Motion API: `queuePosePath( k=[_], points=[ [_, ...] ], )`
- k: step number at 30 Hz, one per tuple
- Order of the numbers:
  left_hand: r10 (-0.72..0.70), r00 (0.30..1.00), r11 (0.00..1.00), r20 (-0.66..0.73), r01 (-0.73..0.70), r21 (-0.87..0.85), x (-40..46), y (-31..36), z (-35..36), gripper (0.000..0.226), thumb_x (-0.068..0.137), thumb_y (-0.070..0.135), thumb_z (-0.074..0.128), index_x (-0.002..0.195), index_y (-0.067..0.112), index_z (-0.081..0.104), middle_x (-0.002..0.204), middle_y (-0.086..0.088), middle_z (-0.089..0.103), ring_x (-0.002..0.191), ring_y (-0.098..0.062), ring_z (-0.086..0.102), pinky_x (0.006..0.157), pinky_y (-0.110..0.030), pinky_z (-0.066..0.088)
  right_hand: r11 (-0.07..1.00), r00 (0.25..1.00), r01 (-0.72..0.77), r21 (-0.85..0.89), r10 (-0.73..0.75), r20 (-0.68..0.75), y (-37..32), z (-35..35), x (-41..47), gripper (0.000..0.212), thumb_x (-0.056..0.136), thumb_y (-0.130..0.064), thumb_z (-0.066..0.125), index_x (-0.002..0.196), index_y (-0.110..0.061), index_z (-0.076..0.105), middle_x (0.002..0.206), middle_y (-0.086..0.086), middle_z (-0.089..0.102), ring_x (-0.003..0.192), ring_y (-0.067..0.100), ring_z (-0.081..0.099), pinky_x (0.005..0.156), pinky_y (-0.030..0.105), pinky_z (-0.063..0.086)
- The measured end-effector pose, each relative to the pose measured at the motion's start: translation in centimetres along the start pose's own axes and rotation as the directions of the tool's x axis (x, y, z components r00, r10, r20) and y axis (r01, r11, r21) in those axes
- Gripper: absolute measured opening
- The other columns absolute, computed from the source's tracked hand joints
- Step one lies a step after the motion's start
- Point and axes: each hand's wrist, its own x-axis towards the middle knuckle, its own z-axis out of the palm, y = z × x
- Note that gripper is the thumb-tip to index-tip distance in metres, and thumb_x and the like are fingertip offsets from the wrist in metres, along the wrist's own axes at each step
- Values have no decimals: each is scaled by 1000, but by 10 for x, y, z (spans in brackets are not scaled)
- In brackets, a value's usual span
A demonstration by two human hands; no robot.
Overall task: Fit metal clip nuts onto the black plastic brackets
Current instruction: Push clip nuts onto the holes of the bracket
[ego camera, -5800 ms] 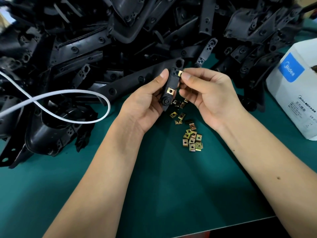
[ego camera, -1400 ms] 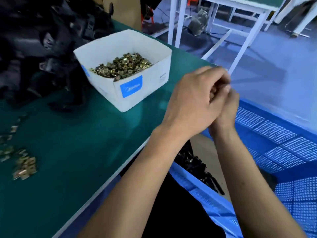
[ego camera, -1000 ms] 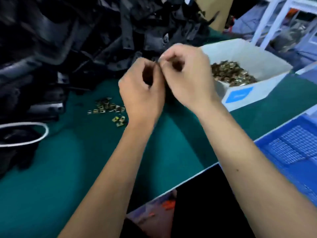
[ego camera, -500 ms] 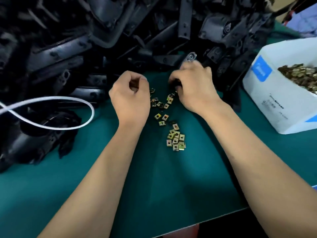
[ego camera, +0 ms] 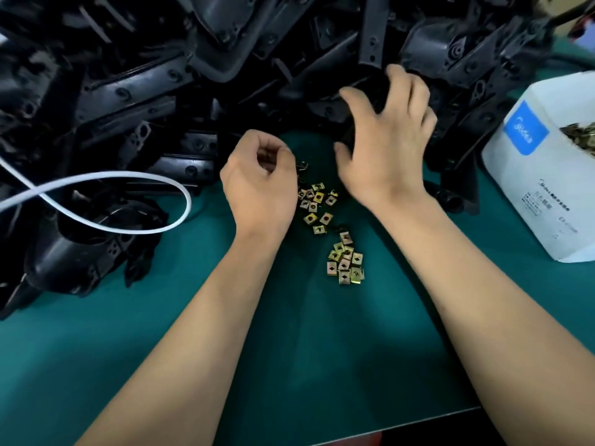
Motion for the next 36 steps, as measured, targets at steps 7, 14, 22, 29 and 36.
queuePosePath(
  k=[7, 14, 22, 29, 36],
  points=[
    [17, 999, 999, 44, -18, 27, -2, 2, 3, 6, 90, 11, 64, 88, 13, 70, 77, 12, 66, 73, 2, 61, 69, -9, 45, 999, 1000, 11, 52, -12, 14, -9, 7, -4, 45, 85, -15, 75, 128, -29, 69, 133, 9, 44, 128, 34, 44, 113, 49, 32],
    [-31, 998, 999, 59, 31, -11, 1, -5, 4, 9, 91, 8, 61, 95, 13, 67, 83, 5, 67, 78, -15, 69, 76, -40, 61, 923, 985, 97, 372, -37, -167, -16, -7, -9, 37, 83, 9, 58, 109, -13, 74, 119, 12, 44, 90, 20, 48, 70, 31, 49],
    [-230, 876, 685, 424, 455, -568, -2, 9, 3, 28, 107, 23, 50, 111, 0, 65, 87, -9, 75, 65, -25, 73, 62, -29, 59, 802, 821, 240, 547, 133, -555, -14, -29, -15, 44, 73, 18, 44, 98, 0, 75, 109, 28, 48, 83, 9, 48, 81, 14, 39],
    [-27, 731, 557, 682, 577, -597, -7, 16, -3, 55, 101, 57, 39, 126, 14, 64, 119, -9, 71, 100, -25, 68, 79, -33, 58, 629, 845, 345, 696, 115, -523, -14, -26, -16, 39, 67, 22, 50, 98, 5, 68, 102, 21, 57, 101, 23, 58, 86, 33, 50],
    [-168, 807, 597, 566, 540, -593, -1, 8, -12, 21, 100, 20, 68, 119, 12, 72, 114, -10, 77, 102, -24, 75, 78, -36, 62, 599, 985, 155, 786, -155, -76, -23, -19, -24, 80, 78, 13, 61, 153, -10, 42, 142, 4, 58, 130, 11, 57, 103, 37, 54]
  ],
)
